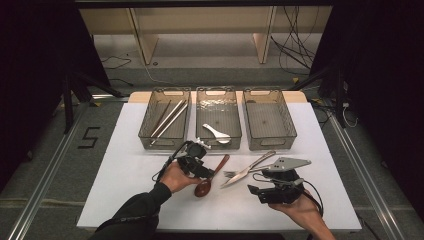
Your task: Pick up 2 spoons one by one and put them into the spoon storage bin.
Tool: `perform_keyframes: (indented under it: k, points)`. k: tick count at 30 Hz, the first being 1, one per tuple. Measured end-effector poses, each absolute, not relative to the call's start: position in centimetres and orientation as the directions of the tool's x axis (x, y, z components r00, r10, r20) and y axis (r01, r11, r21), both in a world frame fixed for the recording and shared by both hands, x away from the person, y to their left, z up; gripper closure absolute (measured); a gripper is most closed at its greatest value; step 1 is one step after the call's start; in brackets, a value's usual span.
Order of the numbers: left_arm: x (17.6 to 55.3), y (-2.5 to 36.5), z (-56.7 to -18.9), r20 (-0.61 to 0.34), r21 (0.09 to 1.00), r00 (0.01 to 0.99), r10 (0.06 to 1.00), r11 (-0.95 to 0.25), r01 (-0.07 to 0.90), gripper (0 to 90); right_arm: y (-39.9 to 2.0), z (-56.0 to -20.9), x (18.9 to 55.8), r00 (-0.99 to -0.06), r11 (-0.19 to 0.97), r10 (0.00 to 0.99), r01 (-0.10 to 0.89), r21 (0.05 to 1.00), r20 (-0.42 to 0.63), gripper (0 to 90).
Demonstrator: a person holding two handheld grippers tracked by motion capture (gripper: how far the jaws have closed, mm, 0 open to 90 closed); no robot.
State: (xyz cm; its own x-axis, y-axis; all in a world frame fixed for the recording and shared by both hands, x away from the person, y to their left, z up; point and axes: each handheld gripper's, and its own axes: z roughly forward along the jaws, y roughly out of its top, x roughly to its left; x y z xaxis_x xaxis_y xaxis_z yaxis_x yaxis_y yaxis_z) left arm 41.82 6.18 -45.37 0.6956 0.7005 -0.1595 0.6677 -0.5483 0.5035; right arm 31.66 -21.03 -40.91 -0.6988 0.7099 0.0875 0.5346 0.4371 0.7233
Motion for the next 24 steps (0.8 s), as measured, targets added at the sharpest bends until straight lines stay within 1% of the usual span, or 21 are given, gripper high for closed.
perform_keyframes:
  k: [9, 16, 20, 23, 24]
  points:
    - [42.1, 5.3, -46.3, -0.160, 0.480, 0.709, 0.687, -0.574, 0.664, 47.7, -21.0, -41.0, 31.7, -0.699, 0.437, 0.709, 0.537, 0.721, 0.091, 30.7]
    - [42.1, 4.7, -46.8, -0.141, 0.469, 0.727, 0.672, -0.602, 0.647, 56.9, -21.0, -41.0, 31.7, -0.700, 0.439, 0.708, 0.537, 0.720, 0.090, 30.7]
    - [41.9, 4.5, -46.8, -0.135, 0.468, 0.743, 0.656, -0.618, 0.631, 64.2, -21.1, -41.0, 31.7, -0.700, 0.439, 0.708, 0.537, 0.720, 0.091, 30.9]
    - [41.8, 4.4, -46.9, -0.138, 0.466, 0.748, 0.649, -0.624, 0.627, 72.1, -21.0, -40.9, 31.7, -0.701, 0.440, 0.708, 0.536, 0.720, 0.089, 31.1]
    - [41.8, 4.4, -46.8, -0.137, 0.465, 0.748, 0.650, -0.624, 0.628, 72.3, -21.0, -40.9, 31.7, -0.701, 0.440, 0.708, 0.536, 0.721, 0.088, 31.1]
